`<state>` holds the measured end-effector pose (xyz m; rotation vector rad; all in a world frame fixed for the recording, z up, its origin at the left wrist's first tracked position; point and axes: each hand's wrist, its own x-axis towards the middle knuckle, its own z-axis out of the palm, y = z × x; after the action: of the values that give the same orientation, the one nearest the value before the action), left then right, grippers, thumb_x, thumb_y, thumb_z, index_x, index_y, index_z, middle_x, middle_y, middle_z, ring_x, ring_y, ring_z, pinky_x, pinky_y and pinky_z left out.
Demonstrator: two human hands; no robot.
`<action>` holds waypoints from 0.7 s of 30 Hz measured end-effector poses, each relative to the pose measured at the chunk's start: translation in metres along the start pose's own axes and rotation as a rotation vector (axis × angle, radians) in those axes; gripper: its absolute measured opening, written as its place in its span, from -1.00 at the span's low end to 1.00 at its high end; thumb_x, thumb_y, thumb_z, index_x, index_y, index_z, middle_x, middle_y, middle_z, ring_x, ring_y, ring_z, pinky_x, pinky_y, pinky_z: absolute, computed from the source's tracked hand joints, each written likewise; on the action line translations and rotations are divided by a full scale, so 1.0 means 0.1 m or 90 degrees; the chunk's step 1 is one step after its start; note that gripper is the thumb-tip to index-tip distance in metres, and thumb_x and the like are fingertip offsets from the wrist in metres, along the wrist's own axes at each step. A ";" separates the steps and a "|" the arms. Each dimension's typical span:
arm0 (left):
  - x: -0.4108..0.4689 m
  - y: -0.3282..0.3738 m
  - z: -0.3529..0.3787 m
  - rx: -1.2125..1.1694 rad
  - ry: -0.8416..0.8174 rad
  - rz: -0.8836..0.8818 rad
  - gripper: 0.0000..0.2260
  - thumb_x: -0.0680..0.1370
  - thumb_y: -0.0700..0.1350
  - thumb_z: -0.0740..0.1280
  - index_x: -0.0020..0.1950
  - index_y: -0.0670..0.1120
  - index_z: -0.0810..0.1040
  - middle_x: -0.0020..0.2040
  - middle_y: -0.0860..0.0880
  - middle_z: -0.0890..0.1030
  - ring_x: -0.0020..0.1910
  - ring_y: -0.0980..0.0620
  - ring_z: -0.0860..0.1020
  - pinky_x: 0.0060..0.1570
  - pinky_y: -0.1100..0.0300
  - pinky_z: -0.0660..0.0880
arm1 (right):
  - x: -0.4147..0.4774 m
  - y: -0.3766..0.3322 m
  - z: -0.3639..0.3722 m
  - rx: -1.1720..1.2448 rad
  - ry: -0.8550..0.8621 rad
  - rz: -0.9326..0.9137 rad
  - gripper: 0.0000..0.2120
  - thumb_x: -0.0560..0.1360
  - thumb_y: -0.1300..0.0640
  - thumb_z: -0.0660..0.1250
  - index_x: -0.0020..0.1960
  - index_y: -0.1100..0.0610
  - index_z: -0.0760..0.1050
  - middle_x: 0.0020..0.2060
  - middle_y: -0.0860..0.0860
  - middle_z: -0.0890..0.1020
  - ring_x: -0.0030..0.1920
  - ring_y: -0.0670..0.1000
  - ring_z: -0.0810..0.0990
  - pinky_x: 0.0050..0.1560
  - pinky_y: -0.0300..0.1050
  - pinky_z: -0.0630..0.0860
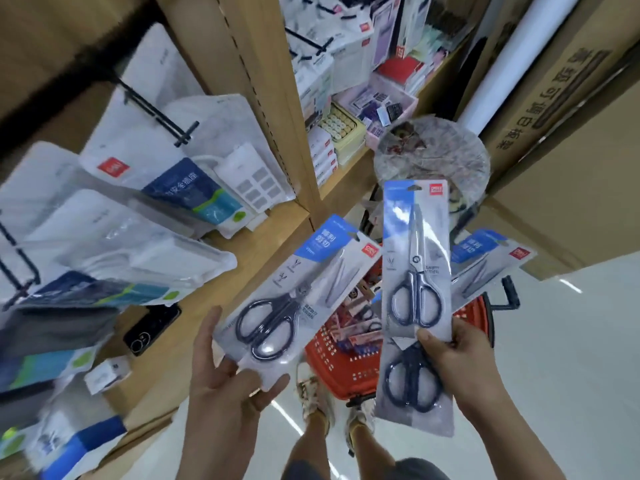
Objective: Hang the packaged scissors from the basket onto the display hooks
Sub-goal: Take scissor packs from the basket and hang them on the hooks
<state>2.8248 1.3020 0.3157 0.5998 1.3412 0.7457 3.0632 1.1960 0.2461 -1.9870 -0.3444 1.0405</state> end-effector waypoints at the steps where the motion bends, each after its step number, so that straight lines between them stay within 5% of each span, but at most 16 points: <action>1: -0.08 0.03 0.02 -0.024 -0.009 0.006 -0.23 0.36 -0.55 0.26 0.31 0.22 0.48 0.07 0.06 0.69 -0.12 0.06 0.69 -0.34 0.10 0.61 | -0.05 -0.13 0.05 -0.001 -0.027 -0.014 -0.88 0.48 0.27 0.43 -0.23 0.17 0.59 -0.39 -0.05 0.68 -0.35 -0.10 0.62 -0.30 -0.08 0.55; 5: -0.34 0.07 0.09 -0.076 -0.037 0.042 -0.20 0.00 -0.36 0.49 0.17 0.16 0.57 0.01 -0.05 0.71 -0.11 -0.03 0.69 -0.36 0.06 0.60 | -0.30 -0.69 0.19 0.015 -0.114 -0.093 -0.90 0.48 0.17 0.43 -0.14 0.21 0.61 -0.25 0.16 0.70 -0.20 0.19 0.68 -0.11 0.18 0.59; 8: -0.48 0.18 0.04 -0.054 -0.063 0.076 -0.32 -0.03 -0.32 0.50 0.05 0.04 0.56 -0.10 -0.13 0.67 -0.27 -0.06 0.61 -0.27 0.08 0.50 | -0.51 -1.09 0.25 0.006 -0.165 -0.167 -0.85 0.49 0.31 0.41 -0.20 0.10 0.62 -0.31 0.00 0.70 -0.28 -0.05 0.62 -0.22 -0.14 0.55; 10: -0.58 0.31 -0.03 0.008 -0.099 0.081 -0.33 -0.03 -0.28 0.54 0.06 -0.08 0.50 -0.11 -0.18 0.66 -0.29 -0.07 0.58 -0.23 0.08 0.50 | -0.65 -1.31 0.28 -0.025 -0.179 -0.207 -0.81 0.44 0.41 0.38 -0.22 0.14 0.60 -0.31 0.06 0.70 -0.29 -0.10 0.54 -0.28 -0.22 0.49; 13: -0.75 0.58 -0.21 0.149 -0.165 0.104 -0.32 0.05 -0.20 0.55 0.16 -0.07 0.51 -0.13 -0.12 0.69 -0.26 0.03 0.61 -0.26 0.21 0.55 | -0.87 -1.54 0.35 -0.062 -0.207 -0.251 -0.80 0.44 0.39 0.37 -0.14 0.11 0.63 -0.24 0.13 0.71 -0.27 -0.02 0.60 -0.24 -0.11 0.52; 16: -0.96 0.88 -0.39 0.272 -0.260 0.134 -0.48 0.22 -0.13 0.54 0.16 0.14 0.60 -0.06 -0.06 0.71 -0.15 0.06 0.65 -0.13 0.24 0.56 | -1.11 -1.68 0.48 -0.119 -0.224 -0.294 -0.81 0.47 0.32 0.38 -0.05 0.06 0.64 -0.18 0.02 0.73 -0.10 0.12 0.70 -0.05 0.12 0.62; 21: -1.27 1.21 -0.68 0.263 -0.172 0.181 -0.72 0.42 -0.22 0.54 0.09 -0.03 0.62 -0.12 -0.01 0.73 -0.20 0.12 0.67 -0.19 0.25 0.58 | -1.58 -1.83 0.79 -0.177 -0.251 -0.364 -0.86 0.43 0.31 0.34 -0.09 0.15 0.63 -0.17 0.01 0.73 -0.01 0.12 0.68 -0.02 0.16 0.61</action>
<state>2.7328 1.2790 0.4778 1.1965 1.1741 0.5875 2.9287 1.2607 0.4517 -1.7339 -1.2476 1.0322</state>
